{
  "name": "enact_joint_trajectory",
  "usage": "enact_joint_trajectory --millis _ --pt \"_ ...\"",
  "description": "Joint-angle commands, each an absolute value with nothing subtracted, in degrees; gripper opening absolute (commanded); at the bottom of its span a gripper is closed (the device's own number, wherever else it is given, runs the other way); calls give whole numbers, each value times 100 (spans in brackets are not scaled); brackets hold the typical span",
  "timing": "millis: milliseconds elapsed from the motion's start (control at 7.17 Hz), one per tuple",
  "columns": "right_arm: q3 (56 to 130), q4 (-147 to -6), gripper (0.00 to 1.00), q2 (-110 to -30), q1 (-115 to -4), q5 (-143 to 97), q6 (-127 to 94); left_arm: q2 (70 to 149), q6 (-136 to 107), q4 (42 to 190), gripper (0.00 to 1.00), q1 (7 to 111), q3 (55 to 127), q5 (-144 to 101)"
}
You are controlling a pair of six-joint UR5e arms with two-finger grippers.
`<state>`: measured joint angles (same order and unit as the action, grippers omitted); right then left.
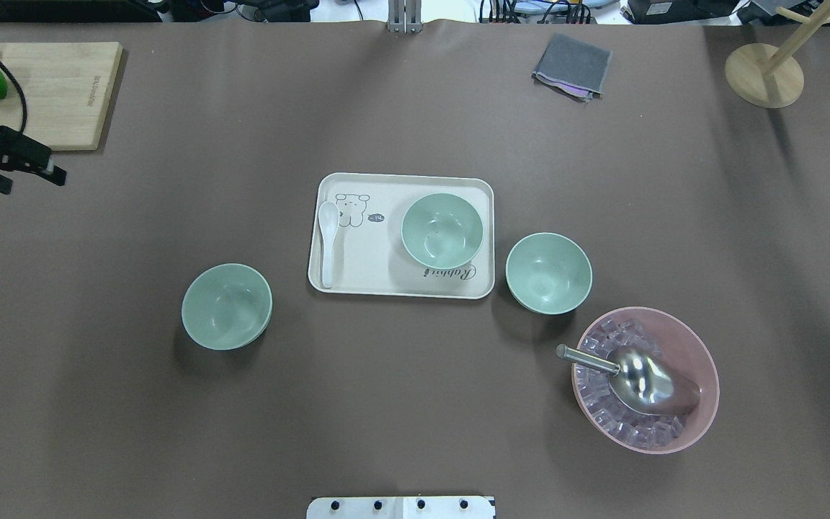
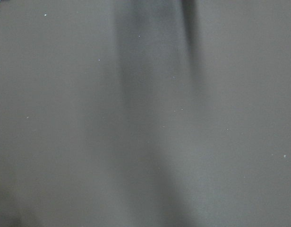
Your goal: Stack green bowls together
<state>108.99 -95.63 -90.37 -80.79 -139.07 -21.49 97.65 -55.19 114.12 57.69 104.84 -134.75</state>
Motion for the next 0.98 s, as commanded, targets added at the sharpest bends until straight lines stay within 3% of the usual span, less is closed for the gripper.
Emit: enact_joint_trajectory --millis 0,558,698,837 --pt "11048 -9562 100 -8965 -7727 -13896 -2601 9747 -6607 12032 98 4531 10573 -12493" --pt "11057 -9554 100 -8825 -7595 -13896 -2601 9782 -6785 12023 97 3675 10460 -11997" --pt "11048 -9562 100 -8729 -7533 -13904 -2602 9791 -6794 12023 82 3604 10433 -11936" --pt "11048 -9562 100 -8606 -7445 -13930 -2602 9800 -6794 12023 56 3604 10346 -11936"
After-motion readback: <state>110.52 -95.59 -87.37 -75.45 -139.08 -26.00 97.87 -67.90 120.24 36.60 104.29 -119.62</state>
